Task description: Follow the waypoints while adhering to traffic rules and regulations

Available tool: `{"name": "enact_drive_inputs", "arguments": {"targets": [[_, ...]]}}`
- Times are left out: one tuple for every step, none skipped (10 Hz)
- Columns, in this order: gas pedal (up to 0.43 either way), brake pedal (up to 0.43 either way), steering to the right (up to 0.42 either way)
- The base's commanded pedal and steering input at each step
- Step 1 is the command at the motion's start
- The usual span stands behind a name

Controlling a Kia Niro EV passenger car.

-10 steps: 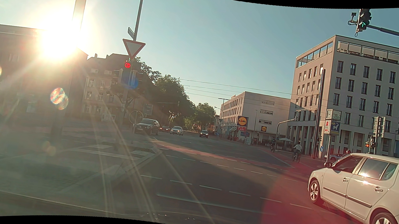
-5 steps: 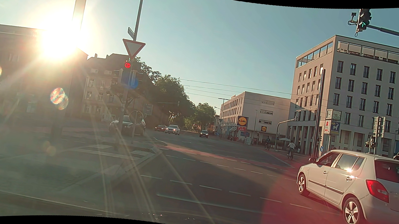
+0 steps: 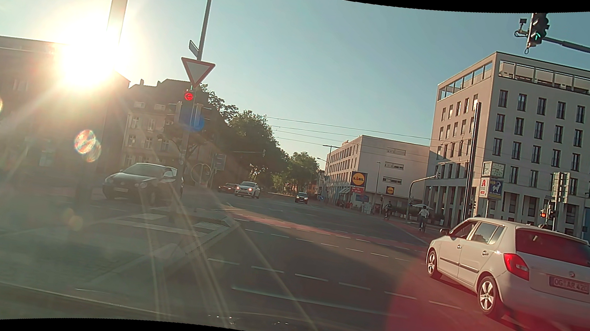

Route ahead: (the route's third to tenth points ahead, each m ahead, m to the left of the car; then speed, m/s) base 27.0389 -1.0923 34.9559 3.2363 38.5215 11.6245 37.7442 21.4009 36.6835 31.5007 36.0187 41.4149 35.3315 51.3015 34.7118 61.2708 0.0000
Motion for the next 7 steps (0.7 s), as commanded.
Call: {"name": "enact_drive_inputs", "arguments": {"targets": [[0.000, 0.226, -0.002], [0.000, 0.232, -0.002], [0.000, 0.220, -0.002], [0.000, 0.226, -0.002], [0.000, 0.226, -0.002], [0.000, 0.226, -0.002], [0.000, 0.226, -0.002]]}}
